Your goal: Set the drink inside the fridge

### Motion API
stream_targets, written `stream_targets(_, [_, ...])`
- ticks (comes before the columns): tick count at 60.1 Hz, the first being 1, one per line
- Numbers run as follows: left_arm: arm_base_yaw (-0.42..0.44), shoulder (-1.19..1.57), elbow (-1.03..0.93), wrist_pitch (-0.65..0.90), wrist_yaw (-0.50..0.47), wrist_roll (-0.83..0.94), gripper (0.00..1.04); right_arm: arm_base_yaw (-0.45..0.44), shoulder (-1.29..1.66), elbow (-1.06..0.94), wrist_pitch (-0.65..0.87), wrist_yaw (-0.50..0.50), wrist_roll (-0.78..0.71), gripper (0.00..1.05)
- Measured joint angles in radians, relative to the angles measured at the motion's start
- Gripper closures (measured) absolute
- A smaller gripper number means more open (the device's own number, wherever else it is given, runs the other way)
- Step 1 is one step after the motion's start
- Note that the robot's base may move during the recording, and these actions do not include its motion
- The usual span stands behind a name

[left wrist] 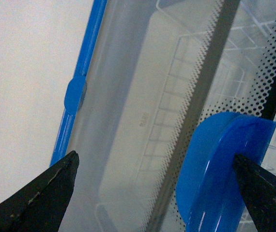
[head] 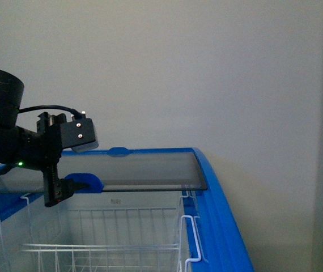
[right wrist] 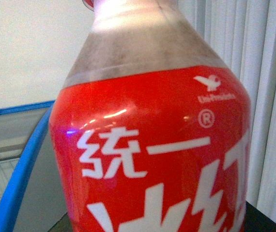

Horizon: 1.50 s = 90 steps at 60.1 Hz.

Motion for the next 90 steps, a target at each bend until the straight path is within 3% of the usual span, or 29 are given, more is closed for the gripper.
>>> stream_targets(17, [-0.033,0.079,0.122,0.041,-0.033,-0.002,0.08,0.0,0.0,0.0,0.0,0.0,0.0,0.67])
stream_targets(33, [-0.045,0.059,0.063,0.222,-0.105,-0.071,0.08,0.0,0.0,0.0,0.0,0.002,0.0,0.67])
stream_targets(45, [-0.039,-0.08,-0.146,0.343,-0.233,-0.337,0.08,0.0,0.0,0.0,0.0,0.002,0.0,0.67])
stream_targets(52, [-0.015,-0.319,-0.377,0.351,-0.268,-0.671,0.08,0.0,0.0,0.0,0.0,0.002,0.0,0.67])
stream_targets(58, [0.003,-0.606,-0.638,0.286,-0.261,-0.954,0.08,0.0,0.0,0.0,0.0,0.002,0.0,0.67])
stream_targets(64, [-0.003,-0.929,-0.931,0.131,-0.22,-1.122,0.08,0.0,0.0,0.0,0.0,0.002,0.0,0.67])
stream_targets(67, [-0.014,-1.101,-1.102,0.229,-0.354,-1.189,0.19,0.0,0.0,0.0,0.0,0.002,0.0,0.67])
stream_targets(74, [0.05,-1.348,-1.289,0.329,-0.428,-1.247,0.42,-0.003,0.002,0.002,-0.007,-0.002,0.0,0.67])
stream_targets(81, [0.05,-1.391,-1.357,0.341,-0.416,-1.259,0.58,-0.087,0.047,0.117,-0.288,-0.225,-0.013,0.67])
stream_targets(84, [0.05,-1.403,-1.391,0.342,-0.412,-1.262,0.67,-0.13,0.086,0.174,-0.429,-0.372,-0.043,0.67])
stream_targets(90, [0.051,-1.452,-1.448,0.348,-0.417,-1.265,0.88,-0.188,0.237,0.237,-0.389,-0.53,-0.164,0.67])
